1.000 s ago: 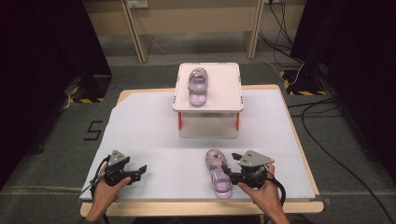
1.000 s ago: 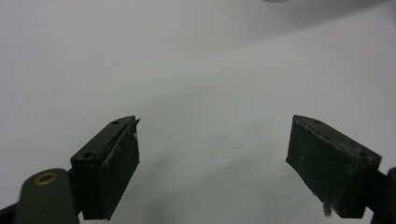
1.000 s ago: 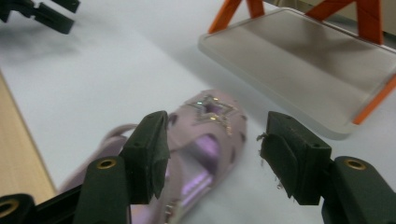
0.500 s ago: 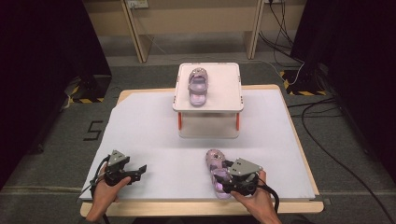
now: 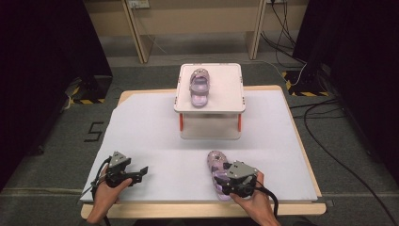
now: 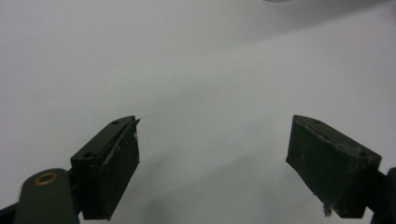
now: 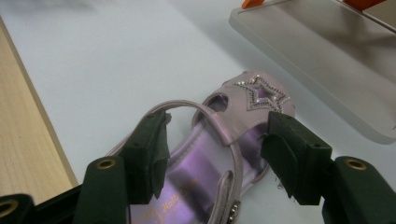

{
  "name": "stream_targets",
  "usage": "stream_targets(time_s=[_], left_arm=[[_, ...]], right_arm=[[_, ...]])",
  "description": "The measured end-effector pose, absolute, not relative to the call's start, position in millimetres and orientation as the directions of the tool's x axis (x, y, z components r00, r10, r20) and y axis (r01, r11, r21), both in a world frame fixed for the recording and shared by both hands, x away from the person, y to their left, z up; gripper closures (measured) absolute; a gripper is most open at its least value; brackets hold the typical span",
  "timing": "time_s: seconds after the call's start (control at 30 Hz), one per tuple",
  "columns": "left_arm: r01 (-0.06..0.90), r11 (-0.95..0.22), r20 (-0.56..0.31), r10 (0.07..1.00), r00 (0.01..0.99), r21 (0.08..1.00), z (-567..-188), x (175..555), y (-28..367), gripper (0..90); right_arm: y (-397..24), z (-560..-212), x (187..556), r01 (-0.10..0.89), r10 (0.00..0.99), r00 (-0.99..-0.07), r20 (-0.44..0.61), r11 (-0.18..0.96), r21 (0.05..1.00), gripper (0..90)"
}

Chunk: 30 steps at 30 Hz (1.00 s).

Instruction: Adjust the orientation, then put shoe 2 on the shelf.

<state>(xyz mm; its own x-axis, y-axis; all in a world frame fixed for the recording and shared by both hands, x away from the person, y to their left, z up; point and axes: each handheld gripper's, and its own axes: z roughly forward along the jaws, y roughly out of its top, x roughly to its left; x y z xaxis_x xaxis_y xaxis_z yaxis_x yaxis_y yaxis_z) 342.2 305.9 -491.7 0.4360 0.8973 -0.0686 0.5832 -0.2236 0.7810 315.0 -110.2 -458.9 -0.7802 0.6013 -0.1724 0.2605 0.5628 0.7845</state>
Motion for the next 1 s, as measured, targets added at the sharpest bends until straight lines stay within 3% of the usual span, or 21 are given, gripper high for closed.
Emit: stream_targets(time_s=[0.3, 0.47, 0.6, 0.7, 1.0], left_arm=[[0.583, -0.225, -0.067, 0.897, 0.436, 0.781, -492, 343, 305, 16.3], [0.583, -0.224, -0.067, 0.898, 0.435, 0.781, -492, 343, 305, 16.3], [0.582, -0.23, -0.064, 0.896, 0.44, 0.78, -492, 342, 305, 16.3], [0.581, -0.228, -0.066, 0.896, 0.44, 0.781, -492, 342, 305, 16.3], [0.578, -0.229, -0.064, 0.896, 0.44, 0.783, -491, 342, 305, 16.3]], right_arm=[[-105, -466, 321, 0.255, 0.585, -0.784, -0.207, 0.608, 0.752, 49.6], [-105, -463, 322, 0.245, 0.589, -0.773, -0.237, 0.621, 0.744, 67.7], [-107, -459, 322, 0.225, 0.586, -0.767, -0.263, 0.628, 0.745, 77.2], [-109, -457, 321, 0.198, 0.584, -0.756, -0.296, 0.635, 0.747, 81.3], [-117, -444, 319, 0.19, 0.603, -0.758, -0.25, 0.571, 0.799, 82.8]])
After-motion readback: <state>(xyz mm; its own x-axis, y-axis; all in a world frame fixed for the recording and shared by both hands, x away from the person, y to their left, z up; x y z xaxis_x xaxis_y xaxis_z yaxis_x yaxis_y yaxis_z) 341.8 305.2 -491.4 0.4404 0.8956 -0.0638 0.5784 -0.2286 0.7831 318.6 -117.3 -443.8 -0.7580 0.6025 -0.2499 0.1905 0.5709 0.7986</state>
